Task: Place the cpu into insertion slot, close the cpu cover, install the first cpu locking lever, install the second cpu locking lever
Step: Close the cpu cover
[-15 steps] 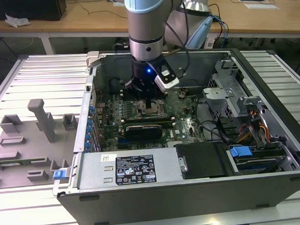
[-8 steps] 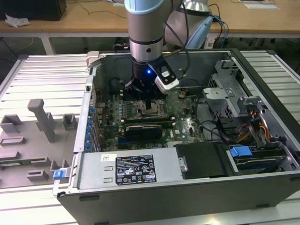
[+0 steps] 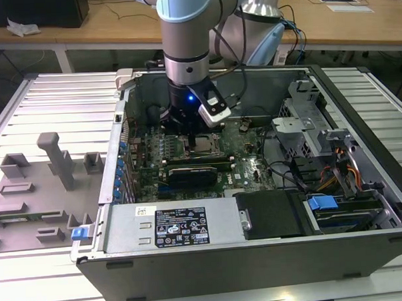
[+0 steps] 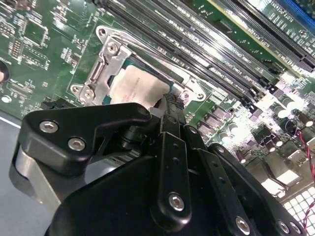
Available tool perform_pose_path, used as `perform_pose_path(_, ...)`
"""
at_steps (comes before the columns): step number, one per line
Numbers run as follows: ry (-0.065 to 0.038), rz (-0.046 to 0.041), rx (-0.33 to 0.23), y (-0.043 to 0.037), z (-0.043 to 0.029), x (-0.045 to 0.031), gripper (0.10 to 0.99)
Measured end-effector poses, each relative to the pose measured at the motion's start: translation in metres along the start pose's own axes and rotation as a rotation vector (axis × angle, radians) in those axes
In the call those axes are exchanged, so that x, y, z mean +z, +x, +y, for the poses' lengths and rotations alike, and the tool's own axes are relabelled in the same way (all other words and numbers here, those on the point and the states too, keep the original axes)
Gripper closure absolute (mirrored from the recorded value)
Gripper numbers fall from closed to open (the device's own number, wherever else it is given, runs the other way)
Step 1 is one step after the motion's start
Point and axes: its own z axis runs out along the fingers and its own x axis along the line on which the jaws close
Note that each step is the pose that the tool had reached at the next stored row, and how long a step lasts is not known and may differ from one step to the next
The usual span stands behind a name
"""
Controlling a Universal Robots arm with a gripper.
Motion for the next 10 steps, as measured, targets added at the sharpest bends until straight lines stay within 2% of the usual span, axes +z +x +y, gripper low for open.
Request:
perform_pose_path(3,-0.006,-0.0002,-0.002,0.0012,-0.0001,0.0045,0.98)
perform_pose_path(7,-0.016,-0.0006,-0.005,0.0042,0.0,0.0063,0.98)
perform_pose_path(9,-0.029,-0.0006,-0.015,0.0051,-0.0001,0.0089,0.98)
perform_pose_path(10,-0.03,-0.0007,-0.016,0.0051,-0.0001,0.009,0.98)
